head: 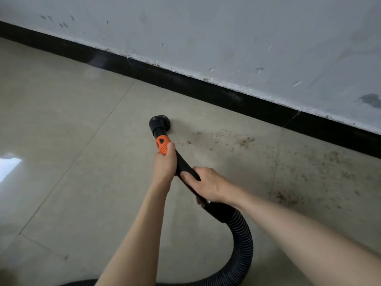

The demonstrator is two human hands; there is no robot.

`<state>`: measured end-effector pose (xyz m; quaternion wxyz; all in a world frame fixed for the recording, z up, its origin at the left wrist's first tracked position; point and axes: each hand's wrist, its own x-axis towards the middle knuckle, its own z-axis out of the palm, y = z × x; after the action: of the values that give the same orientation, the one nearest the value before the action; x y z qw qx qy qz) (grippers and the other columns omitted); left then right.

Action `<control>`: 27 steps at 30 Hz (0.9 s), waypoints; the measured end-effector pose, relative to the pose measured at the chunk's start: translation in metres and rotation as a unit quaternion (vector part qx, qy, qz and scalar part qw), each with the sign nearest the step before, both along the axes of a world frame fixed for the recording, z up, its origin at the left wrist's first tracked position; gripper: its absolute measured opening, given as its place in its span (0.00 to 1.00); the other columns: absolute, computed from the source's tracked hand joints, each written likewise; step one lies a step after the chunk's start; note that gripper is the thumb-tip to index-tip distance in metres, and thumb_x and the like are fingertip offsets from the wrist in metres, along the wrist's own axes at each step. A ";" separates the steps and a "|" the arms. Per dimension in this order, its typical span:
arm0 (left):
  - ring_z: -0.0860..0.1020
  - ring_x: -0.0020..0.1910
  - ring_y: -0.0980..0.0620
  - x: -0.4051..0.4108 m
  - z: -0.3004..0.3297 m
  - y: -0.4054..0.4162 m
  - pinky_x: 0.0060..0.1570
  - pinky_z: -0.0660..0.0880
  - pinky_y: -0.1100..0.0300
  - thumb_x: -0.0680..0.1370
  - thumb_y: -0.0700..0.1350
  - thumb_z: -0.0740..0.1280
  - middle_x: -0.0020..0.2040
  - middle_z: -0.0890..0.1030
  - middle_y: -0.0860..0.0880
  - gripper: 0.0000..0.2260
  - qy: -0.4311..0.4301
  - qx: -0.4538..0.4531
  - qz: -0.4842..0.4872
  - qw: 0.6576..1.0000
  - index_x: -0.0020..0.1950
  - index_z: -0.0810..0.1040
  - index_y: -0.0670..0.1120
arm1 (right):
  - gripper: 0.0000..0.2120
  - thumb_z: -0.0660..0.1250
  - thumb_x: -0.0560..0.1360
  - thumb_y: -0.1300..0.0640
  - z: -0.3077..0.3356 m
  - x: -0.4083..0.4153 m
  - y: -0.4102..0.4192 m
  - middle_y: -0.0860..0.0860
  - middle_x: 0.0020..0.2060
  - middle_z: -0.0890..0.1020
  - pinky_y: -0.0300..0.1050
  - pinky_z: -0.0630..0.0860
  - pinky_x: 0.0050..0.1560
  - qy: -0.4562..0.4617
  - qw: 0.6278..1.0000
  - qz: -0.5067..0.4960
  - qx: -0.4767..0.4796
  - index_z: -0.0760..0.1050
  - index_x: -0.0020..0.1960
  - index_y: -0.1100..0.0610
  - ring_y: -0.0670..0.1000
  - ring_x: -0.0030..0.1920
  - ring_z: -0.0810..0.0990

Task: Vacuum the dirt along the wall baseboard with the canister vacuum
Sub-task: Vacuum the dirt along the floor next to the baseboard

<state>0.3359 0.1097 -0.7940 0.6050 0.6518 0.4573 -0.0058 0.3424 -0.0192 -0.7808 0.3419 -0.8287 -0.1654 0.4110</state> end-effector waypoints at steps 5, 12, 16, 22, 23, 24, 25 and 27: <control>0.71 0.33 0.51 -0.036 0.005 -0.019 0.33 0.68 0.58 0.78 0.51 0.58 0.34 0.70 0.49 0.12 0.000 -0.027 -0.028 0.999 0.37 0.68 0.47 | 0.20 0.54 0.75 0.35 0.000 -0.041 -0.025 0.51 0.24 0.80 0.40 0.72 0.24 0.012 1.000 -0.019 -0.002 0.68 0.42 0.52 0.49 0.23 0.79; 0.72 0.32 0.52 -0.054 -0.005 -0.025 0.33 0.71 0.59 0.78 0.54 0.59 0.34 0.70 0.48 0.14 -0.011 -0.049 -0.047 0.998 0.38 0.69 0.46 | 0.20 0.53 0.76 0.35 -0.008 -0.058 -0.035 0.51 0.27 0.81 0.44 0.76 0.28 -0.038 0.999 -0.005 -0.018 0.68 0.43 0.51 0.48 0.22 0.78; 0.73 0.33 0.52 -0.049 -0.002 -0.032 0.33 0.72 0.60 0.78 0.53 0.60 0.36 0.71 0.48 0.13 -0.010 -0.057 -0.041 0.997 0.41 0.70 0.45 | 0.21 0.52 0.76 0.34 -0.006 -0.061 -0.039 0.51 0.28 0.81 0.49 0.80 0.35 -0.089 0.995 -0.010 -0.035 0.67 0.42 0.51 0.49 0.25 0.80; 0.74 0.33 0.52 -0.043 0.005 -0.058 0.30 0.73 0.63 0.79 0.53 0.59 0.36 0.72 0.48 0.13 -0.005 -0.068 -0.084 0.994 0.42 0.70 0.45 | 0.22 0.53 0.76 0.34 -0.005 -0.063 -0.062 0.51 0.25 0.81 0.43 0.77 0.29 -0.053 0.997 -0.051 -0.022 0.69 0.43 0.52 0.48 0.23 0.80; 0.74 0.33 0.52 -0.044 0.006 -0.060 0.30 0.73 0.62 0.79 0.53 0.59 0.36 0.72 0.48 0.13 -0.010 -0.062 -0.081 0.995 0.41 0.69 0.45 | 0.21 0.53 0.76 0.35 -0.005 -0.061 -0.065 0.51 0.24 0.81 0.40 0.74 0.27 -0.040 0.998 -0.049 -0.009 0.69 0.43 0.53 0.48 0.23 0.79; 0.74 0.33 0.52 -0.046 0.006 -0.063 0.32 0.73 0.61 0.79 0.53 0.59 0.36 0.72 0.48 0.13 -0.015 -0.056 -0.073 0.996 0.41 0.69 0.45 | 0.21 0.54 0.77 0.37 -0.005 -0.059 -0.067 0.51 0.24 0.81 0.37 0.72 0.25 -0.026 0.999 -0.047 0.003 0.69 0.43 0.54 0.48 0.22 0.79; 0.73 0.33 0.52 -0.049 0.006 -0.065 0.33 0.73 0.60 0.79 0.53 0.58 0.36 0.72 0.48 0.14 -0.018 -0.049 -0.063 0.997 0.40 0.69 0.45 | 0.21 0.54 0.77 0.37 -0.004 -0.059 -0.068 0.51 0.24 0.81 0.36 0.71 0.25 -0.014 0.999 -0.043 0.013 0.69 0.43 0.55 0.49 0.23 0.79; 0.72 0.34 0.51 -0.060 0.006 -0.067 0.34 0.71 0.59 0.79 0.53 0.57 0.36 0.71 0.48 0.13 -0.024 -0.041 -0.039 0.998 0.41 0.69 0.45 | 0.21 0.55 0.77 0.37 -0.003 -0.062 -0.070 0.52 0.24 0.81 0.36 0.71 0.26 0.006 0.999 -0.025 0.022 0.70 0.44 0.55 0.49 0.23 0.79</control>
<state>0.2762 0.0431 -0.7883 0.6411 0.6439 0.4162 -0.0328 0.2803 -0.0892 -0.7842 0.3709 -0.8226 -0.1513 0.4036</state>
